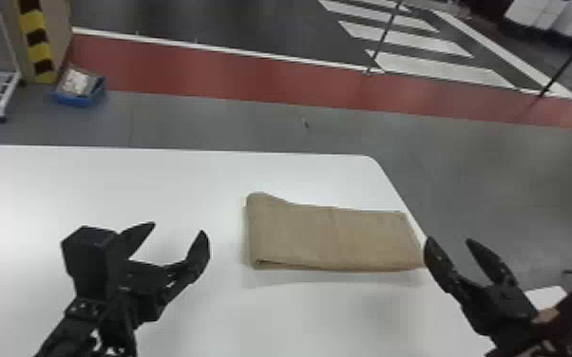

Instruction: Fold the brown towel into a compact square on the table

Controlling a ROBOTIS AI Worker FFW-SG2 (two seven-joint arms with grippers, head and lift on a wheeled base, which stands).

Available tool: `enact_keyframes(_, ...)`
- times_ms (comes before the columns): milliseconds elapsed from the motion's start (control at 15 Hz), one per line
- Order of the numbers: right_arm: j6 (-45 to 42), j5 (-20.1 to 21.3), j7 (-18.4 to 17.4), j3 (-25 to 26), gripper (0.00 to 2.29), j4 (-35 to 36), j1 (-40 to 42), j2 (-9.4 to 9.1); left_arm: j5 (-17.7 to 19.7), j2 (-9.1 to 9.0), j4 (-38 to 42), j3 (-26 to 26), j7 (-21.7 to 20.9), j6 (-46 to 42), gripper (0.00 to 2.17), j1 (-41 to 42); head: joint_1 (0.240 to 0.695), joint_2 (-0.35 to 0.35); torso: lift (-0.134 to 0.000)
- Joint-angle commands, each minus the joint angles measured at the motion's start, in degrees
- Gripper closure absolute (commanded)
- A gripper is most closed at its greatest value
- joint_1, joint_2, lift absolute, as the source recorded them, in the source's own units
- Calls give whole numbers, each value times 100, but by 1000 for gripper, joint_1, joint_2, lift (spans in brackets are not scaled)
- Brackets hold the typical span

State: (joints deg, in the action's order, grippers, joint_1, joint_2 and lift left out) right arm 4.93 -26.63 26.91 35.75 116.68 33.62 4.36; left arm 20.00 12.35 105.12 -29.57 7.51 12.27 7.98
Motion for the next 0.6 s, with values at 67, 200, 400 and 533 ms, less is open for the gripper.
enact_keyframes(67,48,26,-2,19,181,-49,48,-23,-225,-110,-176,-304,93,-36,208,-130,695,-350,-125)
enact_keyframes(200,505,360,16,-235,734,-84,-154,65,-550,-66,-141,-172,313,-212,198,-130,695,-350,-125)
enact_keyframes(400,1296,940,-28,-736,2030,-181,-770,100,-594,189,149,364,462,-510,191,37,695,-350,-125)
enact_keyframes(533,1718,1450,-72,-1141,2108,-374,-1227,109,-585,250,263,777,471,-581,161,195,695,-350,-125)
